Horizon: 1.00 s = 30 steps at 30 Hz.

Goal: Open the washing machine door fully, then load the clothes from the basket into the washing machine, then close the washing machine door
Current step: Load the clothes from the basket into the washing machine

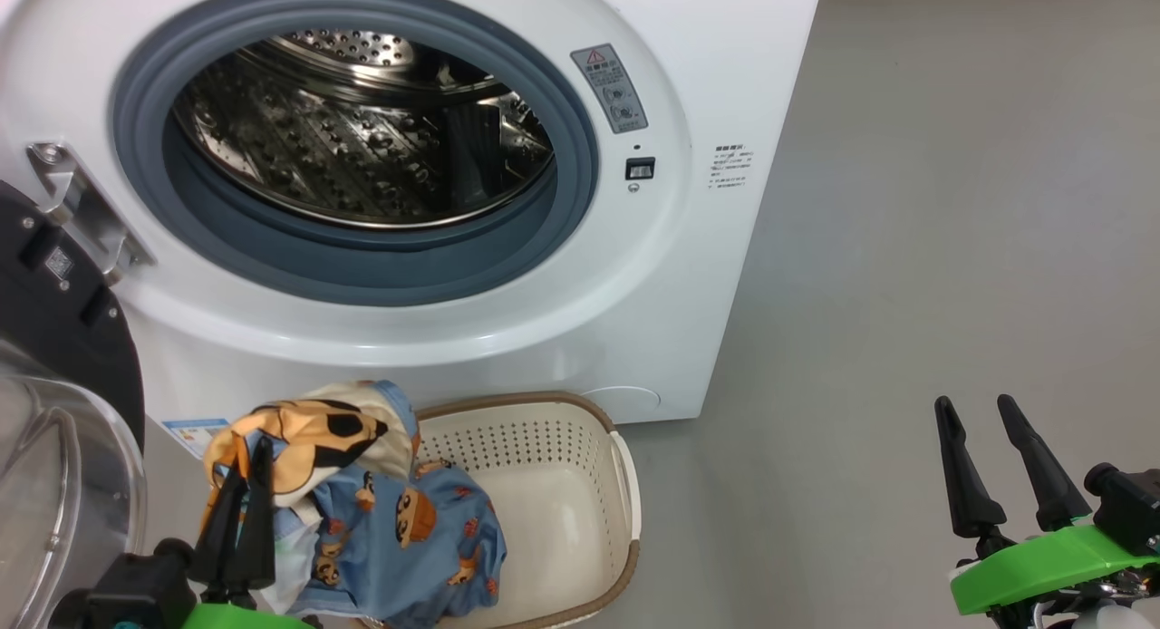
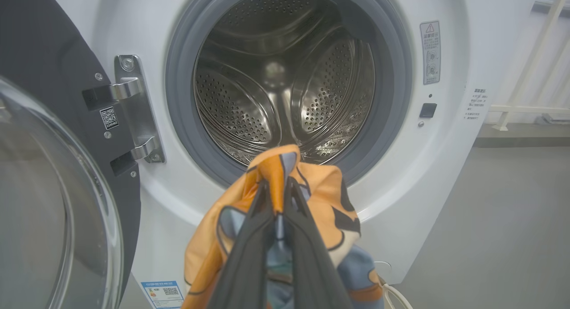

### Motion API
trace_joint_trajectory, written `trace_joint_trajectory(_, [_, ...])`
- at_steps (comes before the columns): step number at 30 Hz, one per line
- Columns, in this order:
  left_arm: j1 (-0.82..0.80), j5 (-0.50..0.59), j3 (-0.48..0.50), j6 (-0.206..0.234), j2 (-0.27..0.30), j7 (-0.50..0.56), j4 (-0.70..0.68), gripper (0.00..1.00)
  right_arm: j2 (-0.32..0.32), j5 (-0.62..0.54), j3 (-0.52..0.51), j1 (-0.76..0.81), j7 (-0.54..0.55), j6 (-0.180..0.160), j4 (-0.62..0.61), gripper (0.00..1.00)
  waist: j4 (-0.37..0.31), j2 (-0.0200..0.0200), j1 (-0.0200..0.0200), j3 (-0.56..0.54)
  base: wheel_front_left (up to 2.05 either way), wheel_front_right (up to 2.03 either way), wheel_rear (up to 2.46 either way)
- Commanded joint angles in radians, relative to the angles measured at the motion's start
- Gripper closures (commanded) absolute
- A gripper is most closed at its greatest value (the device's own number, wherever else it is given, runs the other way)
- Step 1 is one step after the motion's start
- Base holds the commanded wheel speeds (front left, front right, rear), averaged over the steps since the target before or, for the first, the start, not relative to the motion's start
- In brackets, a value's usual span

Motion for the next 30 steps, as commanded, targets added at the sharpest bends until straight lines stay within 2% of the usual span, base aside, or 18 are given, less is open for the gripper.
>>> trace_joint_trajectory(1, [-0.036,0.01,0.04,-0.003,0.011,-0.011,-0.022,1.0,-0.012,-0.003,0.017,-0.008,-0.008,0.005,-0.028,0.0,-0.002,0.0,-0.0001,0.009,0.0,0.0,0.0])
trace_joint_trajectory(15, [-0.214,0.016,0.044,-0.01,0.014,-0.011,0.059,1.0,0.009,-0.006,0.027,-0.064,-0.008,0.005,-0.035,0.0,-0.03,0.0,-0.0001,0.106,0.0,0.0,0.0])
trace_joint_trajectory(23, [-0.422,0.013,0.04,-0.012,0.035,-0.011,0.163,1.0,0.037,-0.007,0.044,-0.112,-0.008,0.005,-0.036,0.0,-0.064,0.0,-0.0001,0.182,0.0,0.0,0.0])
trace_joint_trajectory(30, [-0.631,0.035,0.03,-0.01,0.066,-0.011,0.308,1.0,0.068,-0.005,0.062,-0.155,-0.008,0.005,-0.031,0.0,-0.103,0.0,-0.0001,0.243,0.0,0.0,0.0])
